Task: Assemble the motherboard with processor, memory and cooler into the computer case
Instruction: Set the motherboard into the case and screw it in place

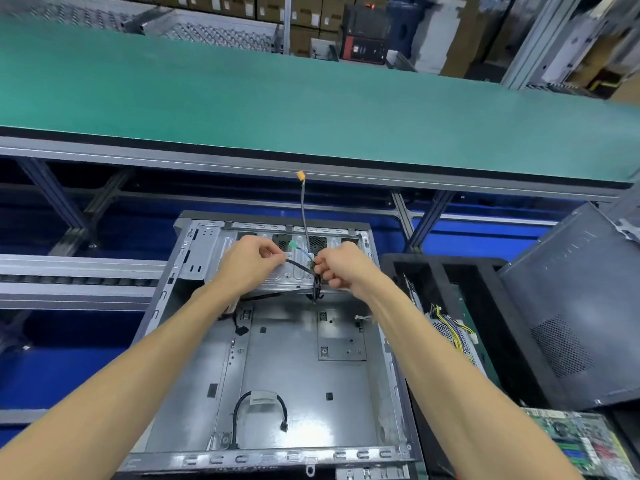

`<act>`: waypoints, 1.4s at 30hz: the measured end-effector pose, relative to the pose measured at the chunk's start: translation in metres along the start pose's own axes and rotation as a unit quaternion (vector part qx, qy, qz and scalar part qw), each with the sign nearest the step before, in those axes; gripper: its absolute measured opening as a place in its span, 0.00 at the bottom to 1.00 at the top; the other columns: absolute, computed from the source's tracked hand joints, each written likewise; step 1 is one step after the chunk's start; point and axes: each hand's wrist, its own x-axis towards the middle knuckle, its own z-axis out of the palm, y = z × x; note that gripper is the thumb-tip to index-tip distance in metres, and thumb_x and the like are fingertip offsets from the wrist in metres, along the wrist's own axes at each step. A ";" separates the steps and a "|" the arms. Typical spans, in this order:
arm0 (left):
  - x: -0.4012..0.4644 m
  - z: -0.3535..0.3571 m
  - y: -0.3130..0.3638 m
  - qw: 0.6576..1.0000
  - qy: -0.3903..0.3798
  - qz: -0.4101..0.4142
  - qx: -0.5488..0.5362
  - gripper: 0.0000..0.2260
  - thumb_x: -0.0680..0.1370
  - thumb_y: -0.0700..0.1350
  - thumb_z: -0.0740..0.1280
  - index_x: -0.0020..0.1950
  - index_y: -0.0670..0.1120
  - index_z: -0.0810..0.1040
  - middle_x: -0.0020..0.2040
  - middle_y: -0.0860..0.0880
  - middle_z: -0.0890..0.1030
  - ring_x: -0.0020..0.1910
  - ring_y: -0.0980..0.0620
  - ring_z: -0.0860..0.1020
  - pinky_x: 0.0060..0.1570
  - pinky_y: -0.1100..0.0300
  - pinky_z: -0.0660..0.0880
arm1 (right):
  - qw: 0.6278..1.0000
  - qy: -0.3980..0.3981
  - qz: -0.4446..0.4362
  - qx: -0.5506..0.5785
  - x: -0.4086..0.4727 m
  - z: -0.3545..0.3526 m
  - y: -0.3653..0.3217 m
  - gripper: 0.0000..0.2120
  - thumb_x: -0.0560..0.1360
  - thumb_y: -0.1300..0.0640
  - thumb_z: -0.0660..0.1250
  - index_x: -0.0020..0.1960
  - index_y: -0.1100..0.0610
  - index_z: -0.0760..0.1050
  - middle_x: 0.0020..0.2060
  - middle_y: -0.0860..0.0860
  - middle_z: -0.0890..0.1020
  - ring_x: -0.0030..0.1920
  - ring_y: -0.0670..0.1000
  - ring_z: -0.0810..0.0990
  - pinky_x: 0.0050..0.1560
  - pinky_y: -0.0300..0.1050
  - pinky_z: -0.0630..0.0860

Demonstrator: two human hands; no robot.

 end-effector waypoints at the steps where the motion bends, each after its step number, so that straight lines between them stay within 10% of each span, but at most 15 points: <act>1: 0.003 -0.002 -0.002 1.000 0.017 -0.004 0.003 0.07 0.77 0.48 0.70 0.38 0.56 0.80 0.35 0.57 0.81 0.38 0.58 0.78 0.38 0.60 0.72 | 0.999 0.003 -0.011 -0.044 0.000 0.001 -0.001 0.09 0.80 0.64 0.62 0.43 0.62 0.78 0.30 0.53 0.79 0.22 0.45 0.70 0.22 0.36 0.67; 13: -0.013 -0.023 -0.013 0.987 -0.110 0.118 -0.006 0.14 0.72 0.65 0.70 0.50 0.59 0.75 0.37 0.57 0.81 0.34 0.61 0.75 0.35 0.69 0.72 | 0.991 0.039 -0.098 -0.082 -0.011 0.008 -0.005 0.14 0.82 0.58 0.59 0.40 0.57 0.76 0.34 0.59 0.84 0.25 0.55 0.83 0.29 0.47 0.82; 18: -0.007 -0.050 -0.009 0.959 -0.242 0.116 0.097 0.04 0.73 0.49 0.76 0.45 0.54 0.82 0.34 0.57 0.78 0.33 0.61 0.73 0.34 0.69 0.69 | 0.993 -0.004 -0.108 -0.049 -0.008 0.003 -0.012 0.08 0.82 0.59 0.63 0.47 0.59 0.78 0.34 0.57 0.83 0.27 0.52 0.82 0.30 0.46 0.82; 24: -0.007 -0.066 0.023 0.950 -0.006 0.169 0.264 0.03 0.77 0.52 0.70 0.47 0.57 0.85 0.41 0.57 0.74 0.41 0.54 0.75 0.37 0.58 0.69 | 0.975 0.009 -0.180 -0.132 -0.006 0.016 -0.011 0.07 0.81 0.56 0.65 0.46 0.53 0.80 0.31 0.50 0.81 0.23 0.45 0.77 0.26 0.40 0.76; 28: -0.002 -0.072 0.045 0.957 0.168 0.159 0.175 0.07 0.77 0.46 0.68 0.48 0.54 0.85 0.35 0.55 0.81 0.38 0.50 0.78 0.41 0.54 0.77 | 0.983 0.017 -0.167 -0.068 -0.006 0.018 -0.011 0.10 0.81 0.58 0.63 0.43 0.53 0.80 0.31 0.52 0.80 0.22 0.44 0.76 0.26 0.40 0.77; 34: 0.015 -0.066 0.026 0.972 -0.061 0.082 0.212 0.23 0.81 0.39 0.60 0.75 0.51 0.68 0.68 0.45 0.74 0.61 0.44 0.75 0.65 0.45 0.69 | 0.984 0.032 -0.169 -0.041 -0.010 0.013 -0.010 0.07 0.81 0.58 0.63 0.52 0.56 0.80 0.35 0.52 0.82 0.27 0.46 0.80 0.34 0.45 0.83; 42: 0.000 -0.053 0.013 0.956 -0.071 0.126 0.257 0.32 0.78 0.33 0.58 0.77 0.60 0.63 0.51 0.48 0.65 0.50 0.50 0.63 0.49 0.55 0.62 | 0.973 0.079 -0.199 -0.083 -0.028 -0.002 -0.017 0.09 0.82 0.58 0.62 0.57 0.56 0.80 0.38 0.51 0.83 0.35 0.48 0.79 0.34 0.45 0.80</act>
